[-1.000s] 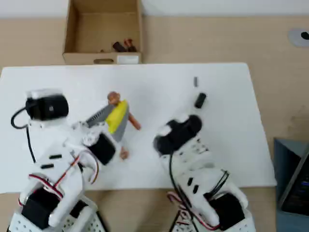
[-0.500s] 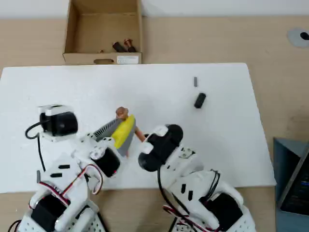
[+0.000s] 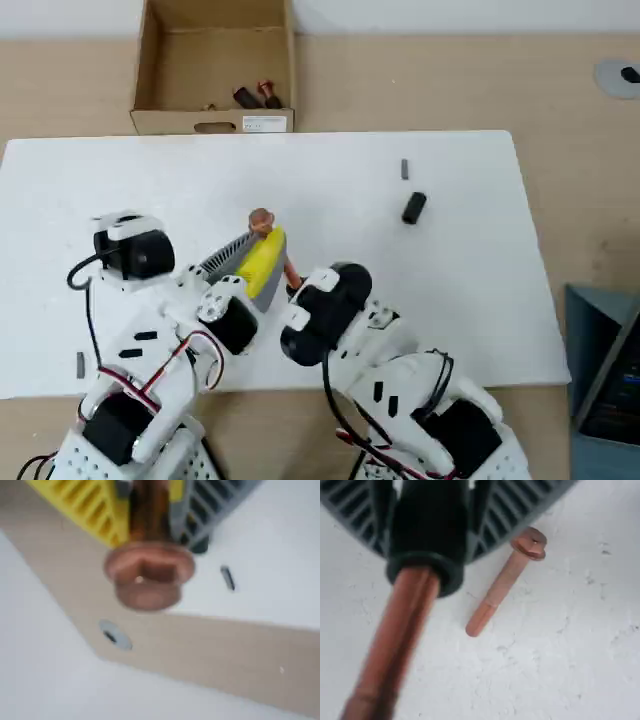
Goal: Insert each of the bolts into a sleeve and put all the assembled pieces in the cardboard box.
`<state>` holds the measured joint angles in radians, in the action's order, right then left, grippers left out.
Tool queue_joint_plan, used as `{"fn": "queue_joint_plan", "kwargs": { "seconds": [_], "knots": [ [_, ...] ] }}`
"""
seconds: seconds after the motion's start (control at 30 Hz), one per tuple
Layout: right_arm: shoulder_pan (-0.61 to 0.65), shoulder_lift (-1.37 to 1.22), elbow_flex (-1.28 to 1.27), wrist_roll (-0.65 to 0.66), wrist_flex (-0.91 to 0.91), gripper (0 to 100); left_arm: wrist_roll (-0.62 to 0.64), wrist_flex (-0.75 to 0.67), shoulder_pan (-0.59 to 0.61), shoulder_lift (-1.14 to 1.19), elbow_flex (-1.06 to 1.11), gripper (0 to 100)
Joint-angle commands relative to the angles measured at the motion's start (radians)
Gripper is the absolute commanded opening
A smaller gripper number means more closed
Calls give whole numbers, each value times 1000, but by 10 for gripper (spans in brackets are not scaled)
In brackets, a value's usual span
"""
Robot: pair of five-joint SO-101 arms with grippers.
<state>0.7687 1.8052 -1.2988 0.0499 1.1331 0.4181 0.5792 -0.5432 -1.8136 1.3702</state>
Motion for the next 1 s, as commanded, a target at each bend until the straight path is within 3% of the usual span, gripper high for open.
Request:
{"fn": "queue_joint_plan", "kwargs": {
  "seconds": [0.0, 0.13, 0.43, 0.83, 0.97],
  "knots": [
    [13, 122, -1, 9, -31, 9, -15, -35, 0, -10, -5, 2],
    [13, 122, -1, 9, -34, 9, -15, -5, -3, -10, -14, 2],
    [12, 122, 4, 9, -34, 9, -6, 265, -160, -10, -118, 2],
    [10, 122, 7, 9, -35, 9, -12, 292, -160, -10, -69, 11],
    [10, 122, 7, 11, -35, 9, -14, 308, -160, -8, -80, 116]
  ]
}}
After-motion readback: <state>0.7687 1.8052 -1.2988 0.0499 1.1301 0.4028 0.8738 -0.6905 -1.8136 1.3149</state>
